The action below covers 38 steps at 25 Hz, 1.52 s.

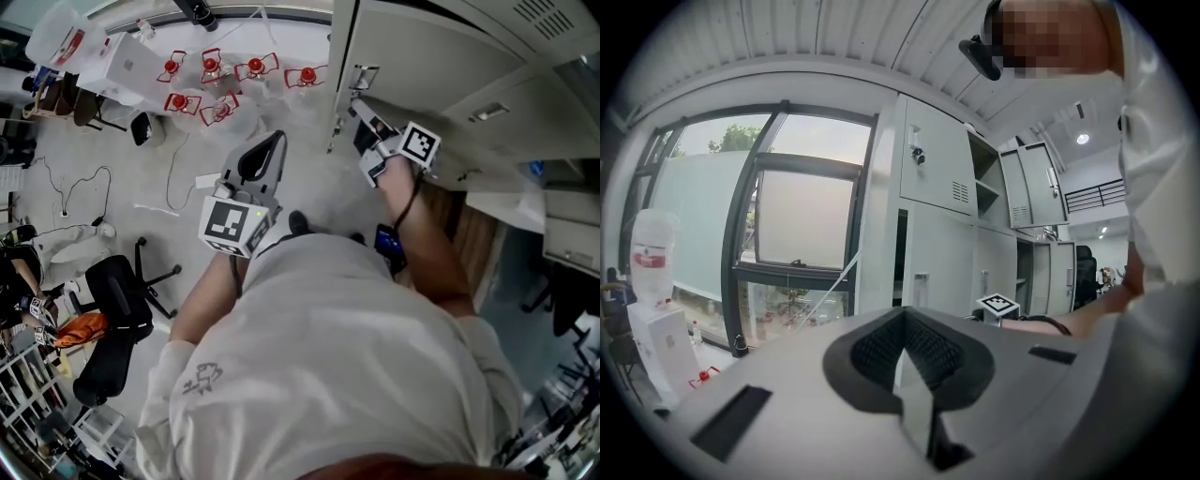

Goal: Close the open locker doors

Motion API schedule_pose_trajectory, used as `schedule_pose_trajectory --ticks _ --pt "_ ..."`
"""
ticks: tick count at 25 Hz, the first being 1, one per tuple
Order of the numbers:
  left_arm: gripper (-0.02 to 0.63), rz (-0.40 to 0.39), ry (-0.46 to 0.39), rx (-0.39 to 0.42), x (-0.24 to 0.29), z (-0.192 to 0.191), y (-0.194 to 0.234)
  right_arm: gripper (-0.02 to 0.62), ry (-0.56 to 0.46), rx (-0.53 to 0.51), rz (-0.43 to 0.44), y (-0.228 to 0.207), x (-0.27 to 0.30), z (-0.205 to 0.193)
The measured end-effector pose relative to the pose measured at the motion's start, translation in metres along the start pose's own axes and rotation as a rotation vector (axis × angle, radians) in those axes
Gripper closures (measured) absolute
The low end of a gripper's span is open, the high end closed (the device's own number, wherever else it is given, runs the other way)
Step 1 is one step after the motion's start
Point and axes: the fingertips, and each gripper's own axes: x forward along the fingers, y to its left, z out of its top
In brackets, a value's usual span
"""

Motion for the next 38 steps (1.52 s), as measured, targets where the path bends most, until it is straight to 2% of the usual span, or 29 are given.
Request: schedule_pose_trajectory --ticks 6,10,14,22,27,30,34,38 --pt "0.611 0.005 0.007 -0.005 -0.005 -0.004 0.015 0.514 -0.039 0.007 -0.015 -0.003 0.016 0.016" --pt "0.611 0.006 0.014 -0.037 -0.005 -0.006 0.023 0.514 -0.060 0.013 -0.019 -0.007 0.024 0.027" --pt "0.611 0.006 0.011 -0.017 -0.008 -0.007 0.029 0.514 -0.090 0.022 -0.027 -0.008 0.029 0.032" --pt "0.611 0.012 0.021 -0.038 -0.013 -0.012 0.035 0.514 -0.109 0.030 -0.020 -0.009 0.033 0.035" --pt "0.611 0.008 0.021 -0.038 -0.015 -0.012 0.035 0.512 -0.095 -0.002 -0.031 -0.010 0.035 0.036" --pt "0.611 0.004 0.025 -0.053 -0.014 -0.012 0.032 0.457 -0.084 -0.001 -0.030 -0.010 0.034 0.035" --pt "0.611 -0.005 0.027 -0.050 -0.012 -0.014 0.026 0.440 -0.067 -0.012 -0.017 -0.008 0.029 0.028" --pt "0.611 -0.015 0.027 -0.047 -0.012 -0.013 0.019 0.440 -0.039 -0.102 0.019 0.006 0.021 0.015"
